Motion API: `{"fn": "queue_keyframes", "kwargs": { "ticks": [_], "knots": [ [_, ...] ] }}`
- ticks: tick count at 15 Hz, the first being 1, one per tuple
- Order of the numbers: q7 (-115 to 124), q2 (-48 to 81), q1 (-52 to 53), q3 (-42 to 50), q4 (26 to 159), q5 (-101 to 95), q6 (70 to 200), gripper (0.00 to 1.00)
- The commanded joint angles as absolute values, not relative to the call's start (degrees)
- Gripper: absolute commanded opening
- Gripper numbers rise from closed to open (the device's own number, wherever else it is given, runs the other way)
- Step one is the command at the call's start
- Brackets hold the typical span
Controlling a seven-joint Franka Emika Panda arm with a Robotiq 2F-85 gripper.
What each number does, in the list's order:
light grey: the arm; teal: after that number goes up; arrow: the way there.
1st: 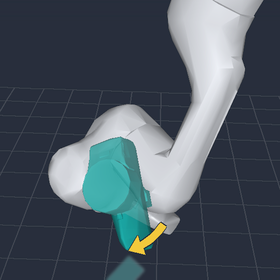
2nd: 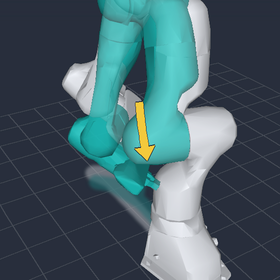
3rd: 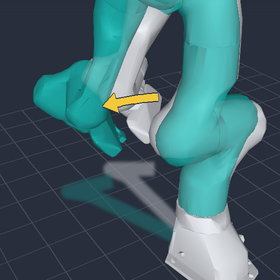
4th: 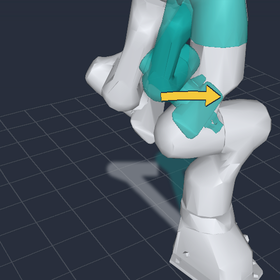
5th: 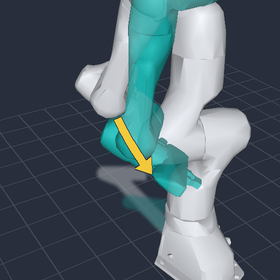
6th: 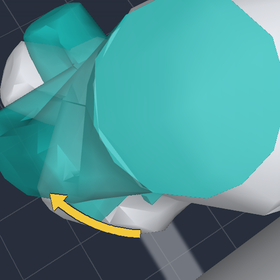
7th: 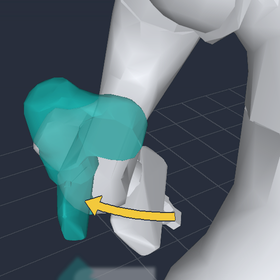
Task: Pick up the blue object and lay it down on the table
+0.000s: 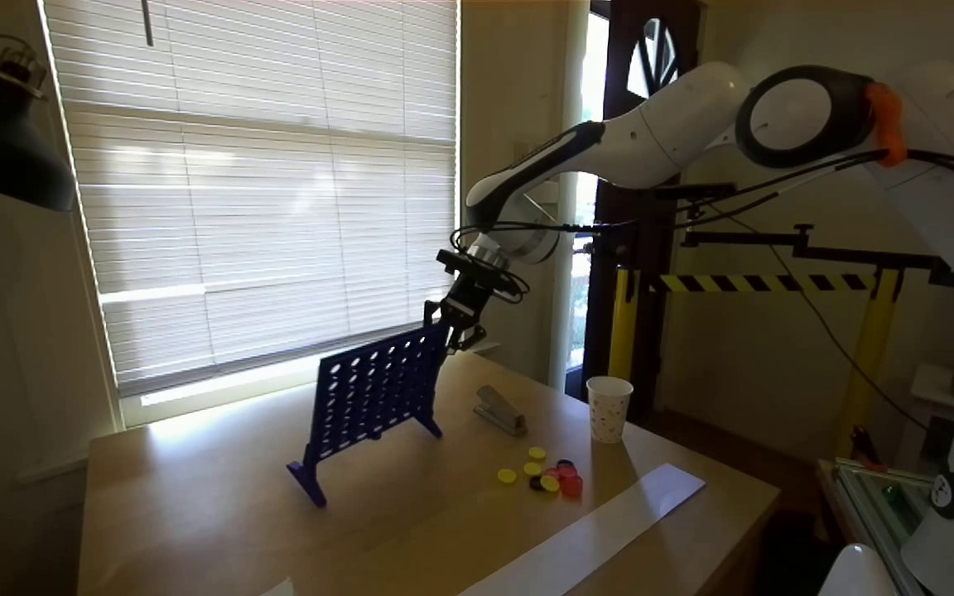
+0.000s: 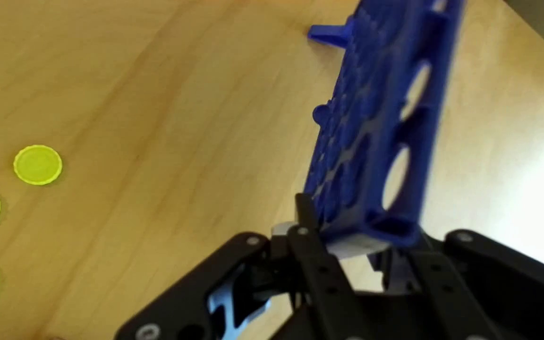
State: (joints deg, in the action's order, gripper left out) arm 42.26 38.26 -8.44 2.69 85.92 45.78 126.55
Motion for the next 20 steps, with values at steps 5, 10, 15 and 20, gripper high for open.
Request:
{"fn": "queue_keyframes", "kwargs": {
  "ticks": [5, 10, 15, 20],
  "knots": [
    [40.38, 40.18, -7.20, 3.91, 82.83, 43.10, 127.29, 0.05],
    [36.03, 40.06, -5.33, 5.00, 83.31, 37.55, 132.19, 0.05],
    [28.75, 40.27, -4.90, 3.99, 83.38, 36.85, 136.10, 0.05],
    [20.36, 39.59, -5.26, 2.52, 84.25, 37.74, 139.86, 0.05]
  ]
}}
